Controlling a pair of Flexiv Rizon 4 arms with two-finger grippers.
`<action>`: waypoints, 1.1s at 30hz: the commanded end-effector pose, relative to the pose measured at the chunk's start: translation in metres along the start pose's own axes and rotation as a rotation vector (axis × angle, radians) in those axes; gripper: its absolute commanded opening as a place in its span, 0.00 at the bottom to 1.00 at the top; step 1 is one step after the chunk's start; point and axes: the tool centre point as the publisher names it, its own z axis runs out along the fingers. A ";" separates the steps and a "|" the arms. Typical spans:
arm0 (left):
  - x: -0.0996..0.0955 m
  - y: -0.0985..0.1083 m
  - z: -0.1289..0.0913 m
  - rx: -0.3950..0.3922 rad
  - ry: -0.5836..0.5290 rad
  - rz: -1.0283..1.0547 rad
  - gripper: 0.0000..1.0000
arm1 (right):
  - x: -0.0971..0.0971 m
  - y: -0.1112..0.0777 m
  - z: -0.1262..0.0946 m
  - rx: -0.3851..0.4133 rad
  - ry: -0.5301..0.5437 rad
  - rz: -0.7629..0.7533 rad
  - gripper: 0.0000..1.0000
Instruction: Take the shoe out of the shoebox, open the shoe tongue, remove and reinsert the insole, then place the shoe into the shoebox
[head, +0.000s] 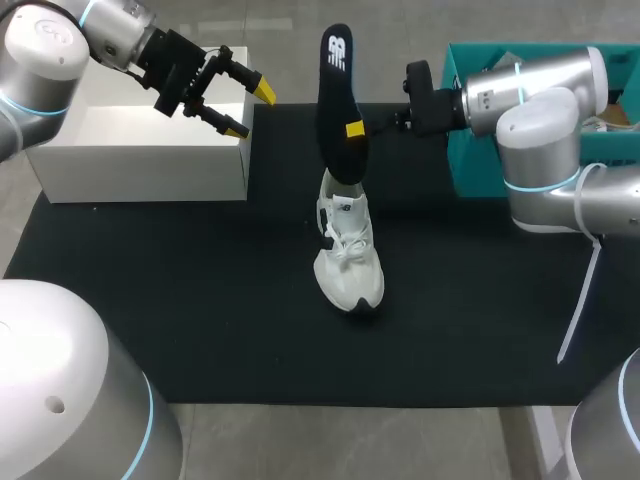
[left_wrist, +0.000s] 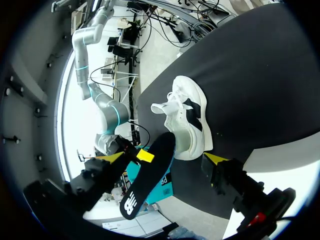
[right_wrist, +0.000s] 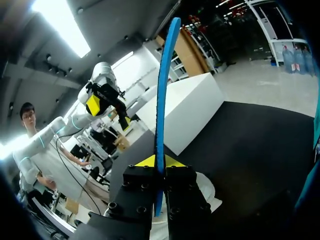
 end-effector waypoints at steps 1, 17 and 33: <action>0.000 -0.001 0.000 -0.003 0.003 0.001 1.00 | 0.000 0.001 0.001 0.004 -0.002 0.000 0.00; 0.000 -0.001 0.000 -0.003 0.003 0.001 1.00 | -0.008 -0.018 0.018 0.026 -0.027 -0.074 0.00; 0.000 -0.001 0.000 -0.003 0.003 0.001 1.00 | -0.014 -0.039 0.022 0.038 -0.027 -0.083 0.00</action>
